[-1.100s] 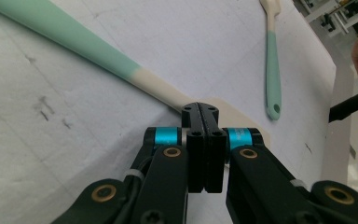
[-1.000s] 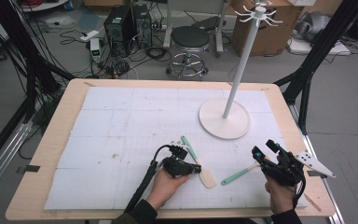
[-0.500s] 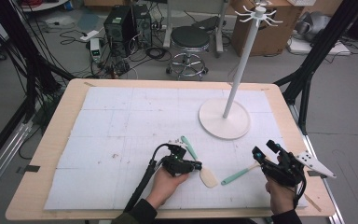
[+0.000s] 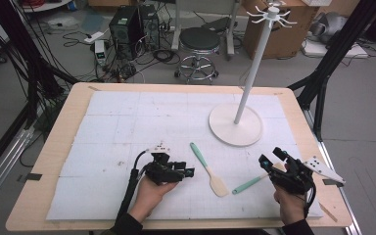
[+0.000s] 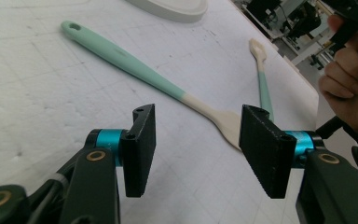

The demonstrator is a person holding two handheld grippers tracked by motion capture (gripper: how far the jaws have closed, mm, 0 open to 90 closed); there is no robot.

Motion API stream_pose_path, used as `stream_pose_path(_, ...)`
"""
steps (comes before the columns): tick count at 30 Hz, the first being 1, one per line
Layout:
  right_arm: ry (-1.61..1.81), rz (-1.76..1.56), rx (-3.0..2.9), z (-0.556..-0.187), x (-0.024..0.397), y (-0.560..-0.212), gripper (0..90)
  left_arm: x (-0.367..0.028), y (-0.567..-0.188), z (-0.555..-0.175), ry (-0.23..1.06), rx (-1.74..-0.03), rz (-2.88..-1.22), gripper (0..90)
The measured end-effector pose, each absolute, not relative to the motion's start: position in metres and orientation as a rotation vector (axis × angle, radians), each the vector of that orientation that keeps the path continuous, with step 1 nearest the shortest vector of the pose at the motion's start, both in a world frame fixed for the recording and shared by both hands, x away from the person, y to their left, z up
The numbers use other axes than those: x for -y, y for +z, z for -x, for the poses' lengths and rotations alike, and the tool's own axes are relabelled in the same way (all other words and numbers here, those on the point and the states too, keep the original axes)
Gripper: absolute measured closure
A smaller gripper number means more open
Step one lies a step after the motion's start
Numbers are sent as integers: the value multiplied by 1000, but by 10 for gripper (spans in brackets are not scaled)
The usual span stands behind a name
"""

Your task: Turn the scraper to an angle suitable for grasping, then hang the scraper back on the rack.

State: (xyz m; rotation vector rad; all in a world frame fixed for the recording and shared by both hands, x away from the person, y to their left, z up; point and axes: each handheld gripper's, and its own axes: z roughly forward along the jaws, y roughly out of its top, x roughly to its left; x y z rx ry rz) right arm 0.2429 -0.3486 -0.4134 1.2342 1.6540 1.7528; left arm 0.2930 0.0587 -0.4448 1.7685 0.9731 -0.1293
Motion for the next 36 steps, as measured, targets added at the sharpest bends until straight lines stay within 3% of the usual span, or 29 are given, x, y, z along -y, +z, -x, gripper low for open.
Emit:
stream_pose_path(5, 1799, -1241, -1705, -248, 342, -412, 232, -74, -443, -292, -105, -975, -1742, 429)
stream_pose_path(10, 1809, -1248, -1729, -252, 338, -413, 230, -87, -443, -293, -80, -998, -1714, 283)
stream_pose_path(36, 1796, -1317, -1975, -269, 300, -423, 227, -164, -435, -272, 76, -978, -1603, 256)
